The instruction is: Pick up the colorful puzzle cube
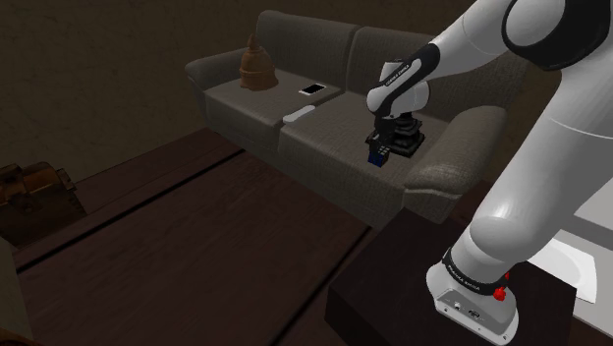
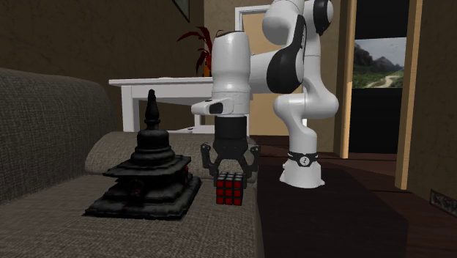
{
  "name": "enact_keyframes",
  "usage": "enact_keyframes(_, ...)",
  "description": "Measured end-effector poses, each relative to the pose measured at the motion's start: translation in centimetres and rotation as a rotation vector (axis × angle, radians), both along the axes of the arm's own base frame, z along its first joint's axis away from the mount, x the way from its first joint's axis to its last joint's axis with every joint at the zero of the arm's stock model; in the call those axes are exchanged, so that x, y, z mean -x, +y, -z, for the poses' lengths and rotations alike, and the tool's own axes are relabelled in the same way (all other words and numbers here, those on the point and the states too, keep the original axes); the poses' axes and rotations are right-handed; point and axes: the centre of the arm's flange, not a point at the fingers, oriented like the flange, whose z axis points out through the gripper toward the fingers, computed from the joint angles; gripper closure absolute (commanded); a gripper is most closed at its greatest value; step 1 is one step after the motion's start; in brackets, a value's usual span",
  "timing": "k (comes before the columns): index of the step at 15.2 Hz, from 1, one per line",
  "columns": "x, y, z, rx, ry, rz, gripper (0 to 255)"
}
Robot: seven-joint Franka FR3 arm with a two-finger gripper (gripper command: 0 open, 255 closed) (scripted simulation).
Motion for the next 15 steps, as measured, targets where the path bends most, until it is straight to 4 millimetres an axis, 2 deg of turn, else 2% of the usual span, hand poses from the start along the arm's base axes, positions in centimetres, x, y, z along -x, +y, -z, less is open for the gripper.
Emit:
enact_keyframes(9,-0.1,0.1,0.0,0.000,-0.001,-0.001,255)
enact_keyframes(15,0.0,-0.1,-2.5,0.000,0.000,0.000,255)
